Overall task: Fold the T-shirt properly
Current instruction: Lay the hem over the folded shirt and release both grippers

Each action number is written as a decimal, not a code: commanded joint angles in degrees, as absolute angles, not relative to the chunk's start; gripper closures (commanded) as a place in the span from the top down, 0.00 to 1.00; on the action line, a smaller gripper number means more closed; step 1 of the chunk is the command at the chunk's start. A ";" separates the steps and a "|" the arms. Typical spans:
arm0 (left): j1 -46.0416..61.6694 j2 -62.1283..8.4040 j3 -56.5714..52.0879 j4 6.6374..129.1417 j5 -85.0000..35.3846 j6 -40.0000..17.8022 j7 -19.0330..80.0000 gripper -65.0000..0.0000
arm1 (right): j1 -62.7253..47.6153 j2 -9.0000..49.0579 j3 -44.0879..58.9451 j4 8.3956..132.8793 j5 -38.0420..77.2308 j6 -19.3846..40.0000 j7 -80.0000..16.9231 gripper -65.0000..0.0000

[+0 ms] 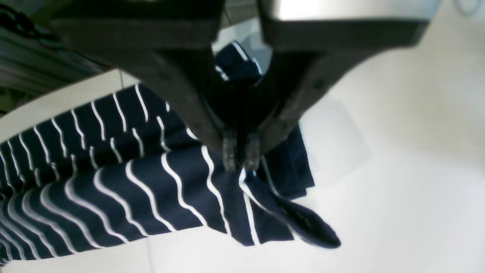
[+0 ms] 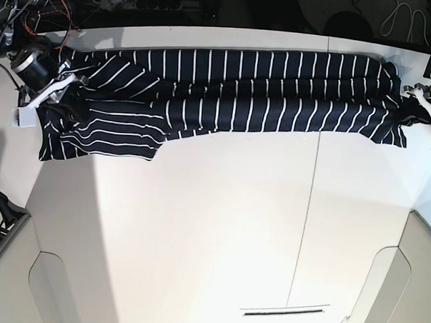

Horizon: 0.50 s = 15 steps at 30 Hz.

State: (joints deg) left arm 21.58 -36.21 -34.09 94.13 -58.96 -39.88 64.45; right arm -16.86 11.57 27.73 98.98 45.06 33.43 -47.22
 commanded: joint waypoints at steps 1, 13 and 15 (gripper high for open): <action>21.30 -37.58 -34.68 95.02 -60.73 -40.00 64.29 0.00 | -17.15 11.84 28.05 99.74 45.50 33.87 -46.13 0.00; 21.30 -36.14 -34.68 95.02 -61.93 -40.00 64.75 0.23 | -17.96 9.17 28.08 94.41 40.69 33.21 -46.13 0.09; 21.30 -35.35 -34.68 95.02 -62.50 -40.00 64.47 0.35 | -17.96 9.17 28.08 94.43 40.73 33.21 -46.39 0.37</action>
